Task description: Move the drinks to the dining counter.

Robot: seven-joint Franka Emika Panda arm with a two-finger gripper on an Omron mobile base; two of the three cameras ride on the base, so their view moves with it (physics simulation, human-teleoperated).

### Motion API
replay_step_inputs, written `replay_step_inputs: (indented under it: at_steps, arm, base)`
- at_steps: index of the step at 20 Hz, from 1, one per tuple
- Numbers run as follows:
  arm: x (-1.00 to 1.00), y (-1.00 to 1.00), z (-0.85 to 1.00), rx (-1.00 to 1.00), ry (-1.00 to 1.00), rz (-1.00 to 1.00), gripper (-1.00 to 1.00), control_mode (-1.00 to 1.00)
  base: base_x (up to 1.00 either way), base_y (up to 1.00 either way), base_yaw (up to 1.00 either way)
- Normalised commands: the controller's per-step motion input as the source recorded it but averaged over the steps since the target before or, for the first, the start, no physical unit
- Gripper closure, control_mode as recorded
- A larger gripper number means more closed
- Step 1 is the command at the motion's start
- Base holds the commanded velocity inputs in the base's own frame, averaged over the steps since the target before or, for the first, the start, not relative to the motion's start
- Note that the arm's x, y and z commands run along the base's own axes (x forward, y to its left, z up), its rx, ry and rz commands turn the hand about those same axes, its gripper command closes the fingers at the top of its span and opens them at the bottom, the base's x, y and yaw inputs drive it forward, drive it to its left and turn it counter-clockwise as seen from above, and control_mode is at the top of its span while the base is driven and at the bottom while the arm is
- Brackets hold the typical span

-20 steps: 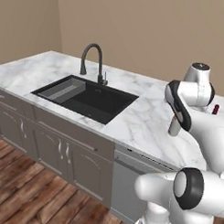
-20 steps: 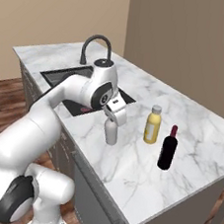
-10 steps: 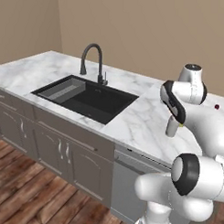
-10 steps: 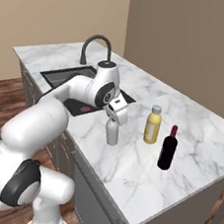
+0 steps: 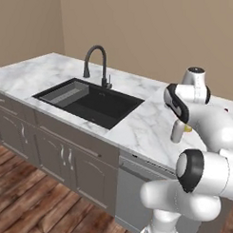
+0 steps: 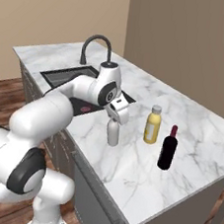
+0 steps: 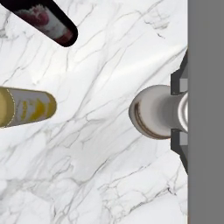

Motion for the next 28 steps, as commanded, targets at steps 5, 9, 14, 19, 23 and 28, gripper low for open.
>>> replay_step_inputs:
  at_steps: [5,9,14,19,23,28]
  arm:
    - [0.12,0.00,-0.15,0.00,-0.07,0.01,1.00,-1.00]
    - [0.13,0.00,-0.24,0.00,-0.04,0.00,1.00,-1.00]
    - [0.13,0.00,-0.26,0.00,0.00,0.00,1.00,-1.00]
    - [0.24,0.00,-0.11,0.00,0.05,0.00,1.00,-1.00]
    - [0.19,0.00,-0.13,0.00,0.03,0.00,1.00,-1.00]
    - [0.08,0.00,-0.17,0.00,0.00,0.00,1.00,-1.00]
  base:
    - [0.00,0.00,0.00]
    - [0.00,0.00,0.00]
    - [0.00,0.00,0.00]
    - [0.00,0.00,0.00]
    - [0.00,0.00,0.00]
    - [0.00,0.00,0.00]
